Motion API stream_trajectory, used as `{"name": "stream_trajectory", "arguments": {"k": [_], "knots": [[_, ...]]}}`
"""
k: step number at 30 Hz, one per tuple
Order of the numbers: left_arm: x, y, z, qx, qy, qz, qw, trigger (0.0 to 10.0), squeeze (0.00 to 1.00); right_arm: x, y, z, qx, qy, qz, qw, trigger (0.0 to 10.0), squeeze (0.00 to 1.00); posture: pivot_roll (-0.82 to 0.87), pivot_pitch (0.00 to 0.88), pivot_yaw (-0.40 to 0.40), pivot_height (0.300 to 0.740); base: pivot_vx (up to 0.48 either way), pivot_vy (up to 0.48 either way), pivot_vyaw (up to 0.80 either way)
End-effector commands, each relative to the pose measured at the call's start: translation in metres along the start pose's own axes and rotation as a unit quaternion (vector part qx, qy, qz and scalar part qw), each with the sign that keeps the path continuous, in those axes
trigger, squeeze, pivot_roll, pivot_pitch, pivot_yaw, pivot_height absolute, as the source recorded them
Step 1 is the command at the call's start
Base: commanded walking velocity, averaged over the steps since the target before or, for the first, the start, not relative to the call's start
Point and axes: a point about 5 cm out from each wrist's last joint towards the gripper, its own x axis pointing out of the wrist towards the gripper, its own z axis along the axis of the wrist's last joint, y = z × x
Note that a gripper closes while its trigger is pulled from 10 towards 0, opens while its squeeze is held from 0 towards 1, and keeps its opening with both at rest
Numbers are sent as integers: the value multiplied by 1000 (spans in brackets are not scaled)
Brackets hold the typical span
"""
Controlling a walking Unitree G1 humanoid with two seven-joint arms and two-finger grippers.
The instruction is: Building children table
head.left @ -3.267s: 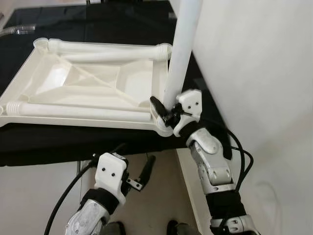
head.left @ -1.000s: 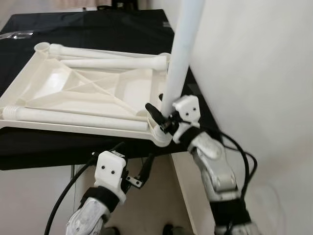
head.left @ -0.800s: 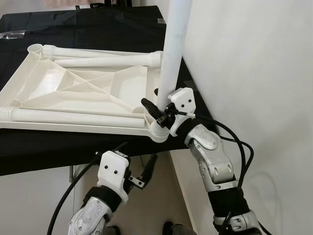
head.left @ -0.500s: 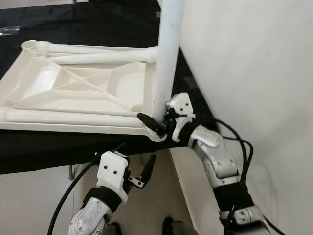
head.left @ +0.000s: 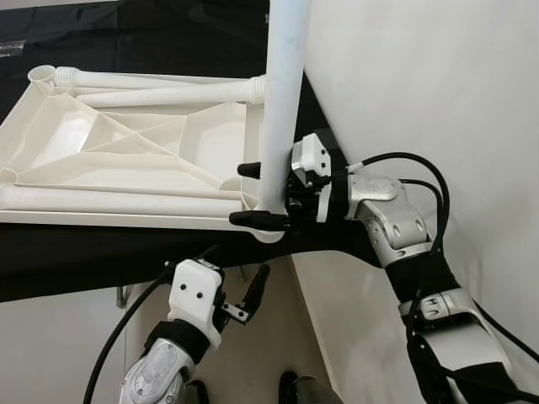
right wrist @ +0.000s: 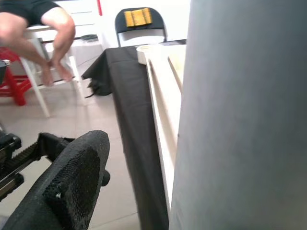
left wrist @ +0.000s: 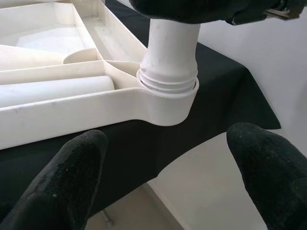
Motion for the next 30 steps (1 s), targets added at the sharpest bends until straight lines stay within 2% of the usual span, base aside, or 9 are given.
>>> {"name": "stream_trajectory", "arguments": {"k": [1, 11, 12, 14, 15, 16, 17, 24, 30], "knots": [[-3, -2, -3, -5, 9, 2, 1000, 10000, 0, 0, -1, 1, -2, 3, 34, 999, 10000, 0, 98, 243, -70, 740, 0, 0, 0], [-3, -1, -4, -4, 10, 1, 1000, 10000, 0, -6, -7, 3, -1, 8, 62, 998, 10000, 0, 107, 243, -66, 740, 0, 0, 0], [-3, -1, -4, -4, 11, 0, 1000, 10000, 0, -8, -8, 2, 0, 12, 72, 997, 8431, 0, 107, 243, -64, 740, 0, 0, 0], [-3, -1, -4, -3, 11, 0, 1000, 10000, 0, -9, -8, 2, 0, 15, 77, 997, 7725, 0, 107, 243, -64, 740, 0, 0, 0], [-3, -1, -4, -3, 11, -1, 1000, 10000, 0, -10, -9, 1, -1, 18, 78, 997, 2863, 0, 104, 244, -64, 740, 0, 0, 0], [-3, -1, -4, -3, 11, -1, 1000, 10000, 0, -10, -9, 1, -1, 18, 78, 997, 2863, 0, 104, 244, -64, 740, 0, 0, 0], [-3, -1, -4, -4, 11, -1, 1000, 10000, 0, -11, -9, 1, -2, 19, 78, 997, 0, 0, 104, 244, -63, 740, 0, 0, 0], [-3, -2, -3, -5, 10, -2, 1000, 10000, 0, -12, -11, -5, -1, 14, 52, 999, 0, 0, 101, 245, -63, 740, 0, 0, 0], [-4, -2, -3, -7, 10, -2, 1000, 10000, 0, -24, -13, -26, 11, 3, -152, 988, 0, 0, 81, 256, -68, 740, 0, 0, 0]]}}
